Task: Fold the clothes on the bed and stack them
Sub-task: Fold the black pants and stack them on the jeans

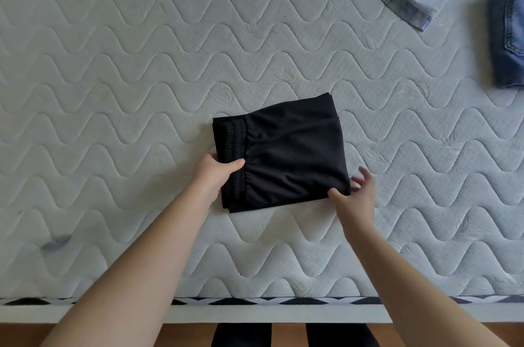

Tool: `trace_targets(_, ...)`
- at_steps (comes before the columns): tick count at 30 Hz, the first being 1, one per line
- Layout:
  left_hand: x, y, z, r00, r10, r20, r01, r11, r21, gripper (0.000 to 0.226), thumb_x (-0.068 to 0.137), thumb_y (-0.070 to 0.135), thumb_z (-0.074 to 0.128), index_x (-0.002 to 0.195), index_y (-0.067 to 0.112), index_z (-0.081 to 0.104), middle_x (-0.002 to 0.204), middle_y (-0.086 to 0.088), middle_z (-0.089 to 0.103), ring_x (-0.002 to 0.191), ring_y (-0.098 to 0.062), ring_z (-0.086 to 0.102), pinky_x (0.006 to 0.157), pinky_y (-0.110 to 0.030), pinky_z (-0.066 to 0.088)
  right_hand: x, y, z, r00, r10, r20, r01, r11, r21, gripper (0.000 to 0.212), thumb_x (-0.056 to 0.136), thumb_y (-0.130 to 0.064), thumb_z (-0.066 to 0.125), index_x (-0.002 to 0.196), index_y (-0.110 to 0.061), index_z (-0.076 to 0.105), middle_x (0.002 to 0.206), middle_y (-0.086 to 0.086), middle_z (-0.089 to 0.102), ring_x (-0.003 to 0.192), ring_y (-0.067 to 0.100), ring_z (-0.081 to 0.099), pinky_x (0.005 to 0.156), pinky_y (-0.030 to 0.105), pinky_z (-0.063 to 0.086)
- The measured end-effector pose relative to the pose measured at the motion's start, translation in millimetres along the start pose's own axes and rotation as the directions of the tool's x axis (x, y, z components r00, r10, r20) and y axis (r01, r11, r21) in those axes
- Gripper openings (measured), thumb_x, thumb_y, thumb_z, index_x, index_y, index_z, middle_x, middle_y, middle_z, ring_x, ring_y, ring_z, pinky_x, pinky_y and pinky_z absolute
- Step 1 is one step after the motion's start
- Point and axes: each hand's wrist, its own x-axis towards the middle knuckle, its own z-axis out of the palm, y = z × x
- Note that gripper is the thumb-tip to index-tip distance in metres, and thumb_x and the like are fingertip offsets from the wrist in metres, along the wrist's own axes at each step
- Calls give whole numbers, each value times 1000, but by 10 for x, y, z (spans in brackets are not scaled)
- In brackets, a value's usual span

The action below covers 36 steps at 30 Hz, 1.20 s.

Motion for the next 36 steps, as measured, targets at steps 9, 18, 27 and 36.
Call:
trace_targets(9, 13, 38, -8, 990, 49, 136, -28, 988, -154, 46, 73, 19, 86, 106, 26, 55, 102, 12, 67, 91, -2, 65, 69, -18, 49, 631, -621, 4, 980, -9, 198, 56, 972, -229, 58, 80, -65, 60, 121, -25, 56, 104, -9, 65, 92, 9, 62, 77, 29, 48)
trace_targets(18, -147, -78, 63, 969, 245, 29, -243, 968, -58, 37, 78, 47, 75, 110, 42, 58, 114, 18, 66, 107, -3, 62, 99, -34, 49, 735, -566, -21, 905, -296, 305, 418, 751, -512, 31, 93, -50, 51, 103, -22, 47, 84, -13, 56, 74, 4, 54, 54, 24, 37)
trace_targets(27, -1244, 376, 32, 921, 390, -5, -390, 919, -57, 40, 66, 57, 76, 100, 46, 59, 99, 22, 70, 94, -2, 67, 90, -38, 54, -86, -930, -927, 882, -433, 189, 470, 840, -269, 27, 93, -48, 52, 118, -39, 46, 87, -25, 60, 81, -11, 56, 61, 14, 37)
trace_targets(36, -3122, 763, 27, 846, 510, 156, -504, 860, -77, 43, 68, 62, 71, 107, 50, 57, 108, 21, 68, 101, 0, 64, 95, -38, 51, -1339, -1444, -2616, 851, -518, 93, 526, 835, -163, 23, 93, -42, 58, 111, -49, 45, 85, -40, 60, 78, -13, 59, 58, 5, 41)
